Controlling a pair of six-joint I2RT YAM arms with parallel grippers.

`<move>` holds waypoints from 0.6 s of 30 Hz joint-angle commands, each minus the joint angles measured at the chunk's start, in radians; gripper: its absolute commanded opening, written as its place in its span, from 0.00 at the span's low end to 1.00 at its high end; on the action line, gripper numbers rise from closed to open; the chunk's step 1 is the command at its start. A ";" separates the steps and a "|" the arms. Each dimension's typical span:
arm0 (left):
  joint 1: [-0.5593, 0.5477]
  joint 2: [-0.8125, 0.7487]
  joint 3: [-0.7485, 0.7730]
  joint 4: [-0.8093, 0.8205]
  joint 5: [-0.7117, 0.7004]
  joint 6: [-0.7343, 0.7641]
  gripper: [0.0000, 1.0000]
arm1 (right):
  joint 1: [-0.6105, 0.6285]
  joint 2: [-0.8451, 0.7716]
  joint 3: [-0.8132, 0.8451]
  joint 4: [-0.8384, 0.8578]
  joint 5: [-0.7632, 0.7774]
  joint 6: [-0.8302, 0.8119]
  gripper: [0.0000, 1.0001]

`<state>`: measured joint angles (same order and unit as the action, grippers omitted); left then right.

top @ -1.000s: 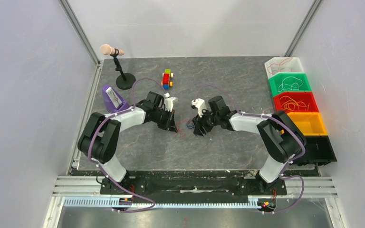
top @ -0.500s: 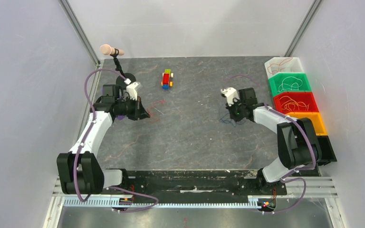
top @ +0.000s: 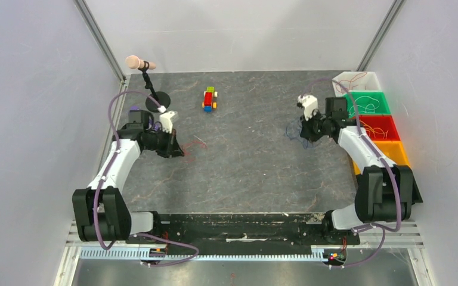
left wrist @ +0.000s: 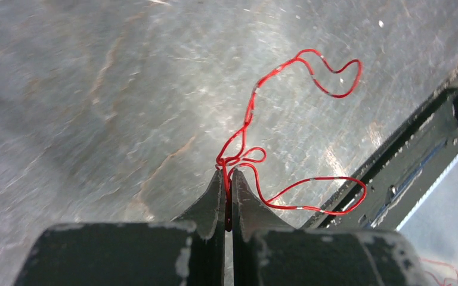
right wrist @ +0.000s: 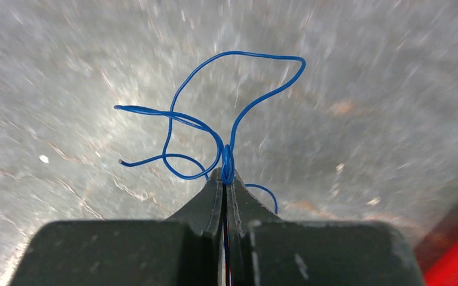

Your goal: Untangle the cables

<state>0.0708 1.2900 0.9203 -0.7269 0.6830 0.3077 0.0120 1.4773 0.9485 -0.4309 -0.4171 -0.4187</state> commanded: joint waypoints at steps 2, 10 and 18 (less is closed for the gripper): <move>-0.187 -0.021 -0.024 0.064 -0.029 0.025 0.02 | -0.053 -0.121 0.203 -0.100 -0.143 0.010 0.00; -0.382 -0.007 -0.038 0.198 -0.072 -0.025 0.02 | -0.314 -0.124 0.371 -0.501 -0.092 -0.415 0.00; -0.411 0.019 -0.018 0.215 -0.051 -0.039 0.02 | -0.542 -0.039 0.406 -0.578 0.124 -0.896 0.00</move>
<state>-0.3298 1.3106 0.8810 -0.5613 0.6266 0.2943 -0.4519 1.3846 1.2984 -0.9283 -0.4046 -1.0214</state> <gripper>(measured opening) 0.047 0.011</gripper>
